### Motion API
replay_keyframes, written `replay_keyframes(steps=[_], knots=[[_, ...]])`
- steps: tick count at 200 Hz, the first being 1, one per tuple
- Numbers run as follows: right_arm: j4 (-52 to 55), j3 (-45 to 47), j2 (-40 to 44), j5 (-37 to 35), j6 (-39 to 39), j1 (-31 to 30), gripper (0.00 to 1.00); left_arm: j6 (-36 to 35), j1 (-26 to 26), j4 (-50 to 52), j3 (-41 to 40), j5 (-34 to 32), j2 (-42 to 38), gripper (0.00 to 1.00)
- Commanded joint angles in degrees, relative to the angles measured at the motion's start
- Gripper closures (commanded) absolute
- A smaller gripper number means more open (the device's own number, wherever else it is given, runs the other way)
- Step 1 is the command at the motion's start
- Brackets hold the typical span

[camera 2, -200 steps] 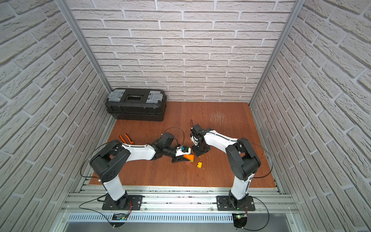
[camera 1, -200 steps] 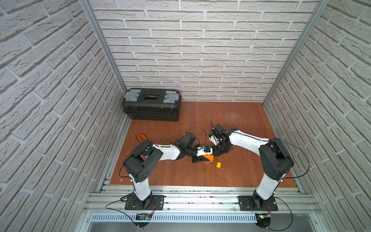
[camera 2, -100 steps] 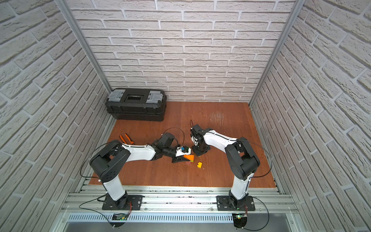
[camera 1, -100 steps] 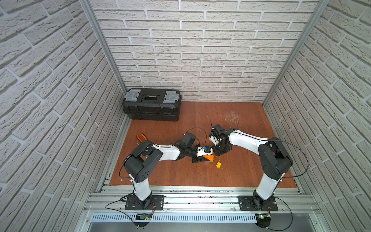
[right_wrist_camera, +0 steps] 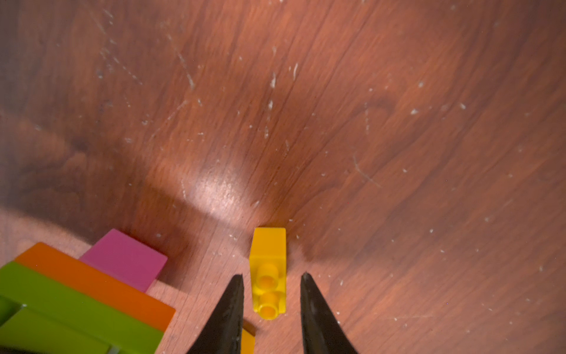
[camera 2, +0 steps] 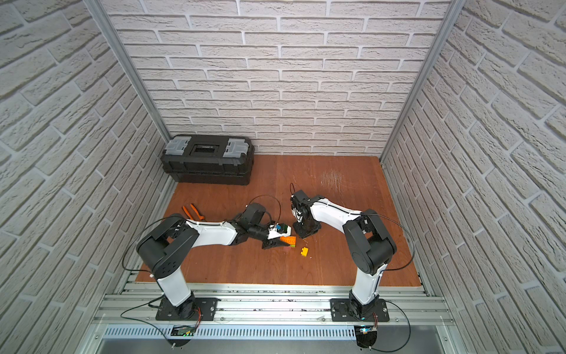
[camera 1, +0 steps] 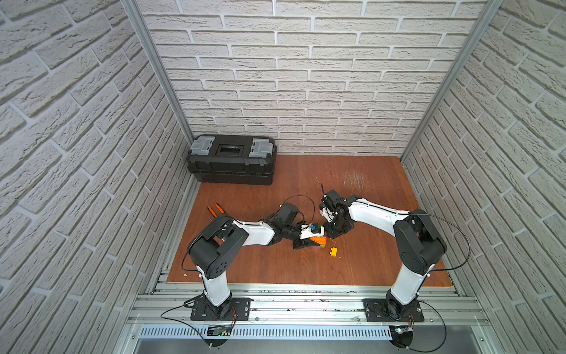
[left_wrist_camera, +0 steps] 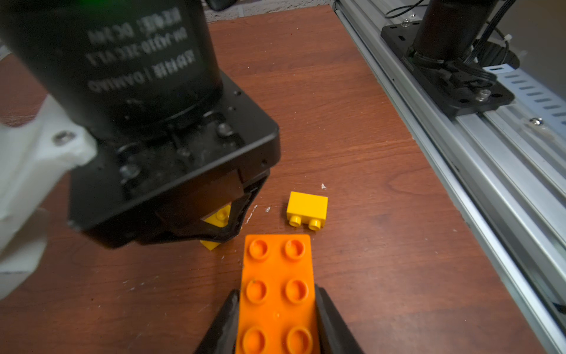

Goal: Assemble a carrot with lego
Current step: Pick up the lego brick from the center of the board.

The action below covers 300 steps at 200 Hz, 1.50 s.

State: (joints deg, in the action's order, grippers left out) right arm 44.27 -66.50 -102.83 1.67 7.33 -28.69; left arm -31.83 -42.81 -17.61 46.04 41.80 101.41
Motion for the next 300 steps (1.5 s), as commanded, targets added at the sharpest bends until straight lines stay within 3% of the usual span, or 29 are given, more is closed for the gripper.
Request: replay_keyframes(steps=[1, 61, 126, 179, 232, 300], knots=[[0.4, -0.8, -0.7, -0.2, 1.2, -0.4, 0.66, 0.2, -0.4, 4.4, -2.2, -2.2, 0.6, 0.75], [-0.2, -0.7, -1.5, 0.3, 1.9, -0.4, 0.72, 0.2, -0.5, 4.4, -2.2, -2.4, 0.9, 0.75], [1.1, -0.8, 0.3, -0.7, 3.4, -0.4, 0.97, 0.3, -0.6, 4.5, -2.1, -2.7, 1.0, 0.75], [7.5, -4.3, 4.4, -2.4, 10.4, -0.3, 0.97, 0.6, -1.3, 4.3, -1.9, -4.2, 1.3, 0.76], [10.8, -6.9, 9.6, 2.2, 17.0, -0.3, 0.97, 3.0, -2.5, 1.0, -3.3, -5.7, 1.6, 0.77], [10.7, -2.3, 16.8, 6.7, 23.3, -2.6, 0.97, 4.8, -2.8, -2.1, -3.8, -6.6, 2.8, 0.78]])
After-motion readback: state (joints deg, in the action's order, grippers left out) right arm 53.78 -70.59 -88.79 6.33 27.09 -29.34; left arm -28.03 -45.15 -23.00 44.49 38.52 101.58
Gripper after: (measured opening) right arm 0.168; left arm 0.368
